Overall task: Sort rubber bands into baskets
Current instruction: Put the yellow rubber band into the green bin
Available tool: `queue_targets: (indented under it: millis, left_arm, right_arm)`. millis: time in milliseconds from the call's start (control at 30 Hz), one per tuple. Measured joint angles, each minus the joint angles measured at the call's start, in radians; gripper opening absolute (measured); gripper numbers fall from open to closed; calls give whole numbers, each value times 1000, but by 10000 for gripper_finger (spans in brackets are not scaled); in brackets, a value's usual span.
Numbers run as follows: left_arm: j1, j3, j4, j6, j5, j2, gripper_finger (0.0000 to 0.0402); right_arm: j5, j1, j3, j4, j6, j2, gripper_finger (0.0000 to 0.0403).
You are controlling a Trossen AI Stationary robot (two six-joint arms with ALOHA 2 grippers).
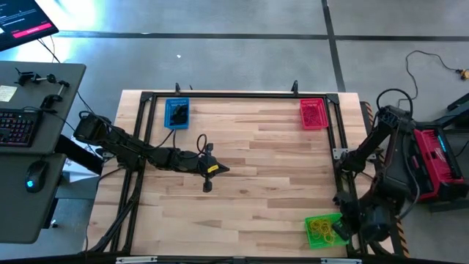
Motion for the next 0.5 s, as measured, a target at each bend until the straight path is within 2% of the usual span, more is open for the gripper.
queue_targets:
  millis: [233, 500]
  left_arm:
    - [-3, 0, 0, -11, 0, 0, 0]
    - [-4, 0, -1, -8, 1, 0, 0]
  right_arm:
    - [3, 3, -8, -80, 25, 6, 0]
    - [-1, -32, -79, 2, -44, 43, 0]
